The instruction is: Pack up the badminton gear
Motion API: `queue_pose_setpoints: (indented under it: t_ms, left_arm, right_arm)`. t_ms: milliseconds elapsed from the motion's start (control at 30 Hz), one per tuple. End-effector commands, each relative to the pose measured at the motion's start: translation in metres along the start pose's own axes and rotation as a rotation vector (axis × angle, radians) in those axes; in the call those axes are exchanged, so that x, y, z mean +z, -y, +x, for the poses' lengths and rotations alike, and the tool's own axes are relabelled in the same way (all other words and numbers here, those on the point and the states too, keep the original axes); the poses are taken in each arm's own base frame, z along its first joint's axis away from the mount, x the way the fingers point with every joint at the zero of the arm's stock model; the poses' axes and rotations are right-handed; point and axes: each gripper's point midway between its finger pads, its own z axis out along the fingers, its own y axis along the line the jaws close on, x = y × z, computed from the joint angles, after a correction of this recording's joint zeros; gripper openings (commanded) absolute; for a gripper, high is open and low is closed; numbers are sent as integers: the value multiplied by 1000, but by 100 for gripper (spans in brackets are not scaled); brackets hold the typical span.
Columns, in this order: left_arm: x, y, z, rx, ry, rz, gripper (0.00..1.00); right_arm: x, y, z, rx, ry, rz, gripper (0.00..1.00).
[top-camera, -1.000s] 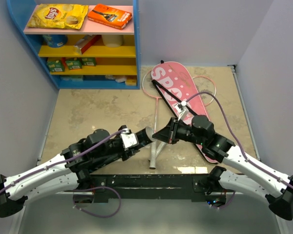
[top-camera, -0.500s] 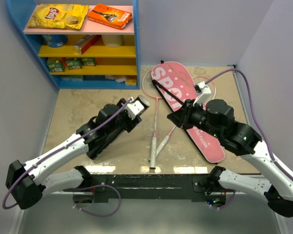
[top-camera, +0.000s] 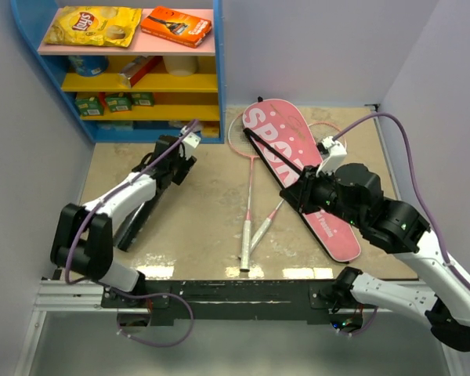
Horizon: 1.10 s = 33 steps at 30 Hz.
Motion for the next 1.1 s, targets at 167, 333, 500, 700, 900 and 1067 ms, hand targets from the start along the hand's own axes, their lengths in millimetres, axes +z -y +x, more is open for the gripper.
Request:
queue_pose_setpoints:
  t_ms: [167, 333, 500, 700, 900, 1067]
  left_arm:
    - [54, -76, 73, -88, -298, -284, 0]
    - [62, -109, 114, -174, -428, -386, 7]
    - [54, -134, 121, -201, -490, -496, 60]
    - [25, -162, 77, -257, -374, -553, 100]
    - [-27, -152, -6, -247, -133, -507, 100]
    - [-30, -69, -34, -277, -58, -233, 100]
  right_arm:
    - [3, 6, 19, -39, -69, 3, 26]
    - [4, 7, 30, -40, -101, -7, 32]
    - [9, 11, 41, -50, -131, -6, 41]
    - [18, 20, 40, -62, -118, 45, 47]
    - [41, 30, 42, -77, -135, 119, 49]
    - [58, 40, 42, -57, -128, 161, 49]
